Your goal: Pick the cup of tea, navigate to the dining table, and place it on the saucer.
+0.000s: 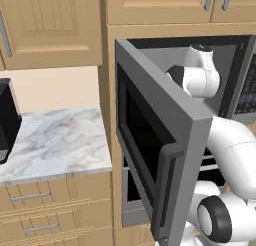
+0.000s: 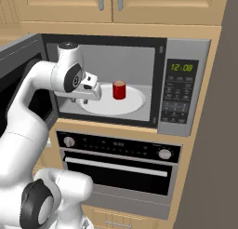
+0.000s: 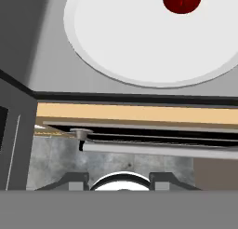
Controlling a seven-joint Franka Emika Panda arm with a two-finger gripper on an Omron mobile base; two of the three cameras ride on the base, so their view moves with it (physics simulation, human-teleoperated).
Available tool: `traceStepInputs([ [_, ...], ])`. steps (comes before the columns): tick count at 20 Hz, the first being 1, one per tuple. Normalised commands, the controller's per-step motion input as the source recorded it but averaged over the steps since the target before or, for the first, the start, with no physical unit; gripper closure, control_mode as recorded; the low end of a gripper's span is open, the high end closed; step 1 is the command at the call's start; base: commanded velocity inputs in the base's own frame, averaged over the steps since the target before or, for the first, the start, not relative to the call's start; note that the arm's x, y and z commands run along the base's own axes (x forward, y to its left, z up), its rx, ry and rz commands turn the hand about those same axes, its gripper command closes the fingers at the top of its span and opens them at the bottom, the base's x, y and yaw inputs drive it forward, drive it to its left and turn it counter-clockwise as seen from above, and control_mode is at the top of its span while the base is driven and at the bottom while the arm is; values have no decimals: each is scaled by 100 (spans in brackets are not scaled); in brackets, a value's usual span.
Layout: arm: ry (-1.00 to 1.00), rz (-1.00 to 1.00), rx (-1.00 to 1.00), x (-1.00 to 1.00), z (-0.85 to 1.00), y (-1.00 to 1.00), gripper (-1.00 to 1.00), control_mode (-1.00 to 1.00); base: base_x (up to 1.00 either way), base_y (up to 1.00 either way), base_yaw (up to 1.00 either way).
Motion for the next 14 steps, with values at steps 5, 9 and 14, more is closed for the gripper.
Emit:
traceStepInputs([
  [5,-4,0,0,-12,0,-2,-100,-100,0,0,0],
  [9,-1,-2,0,-11,0,-30,-100,-100,0,0,0],
  [14,-1,-7,0,-14,0,-33,-100,-100,0,0,0],
])
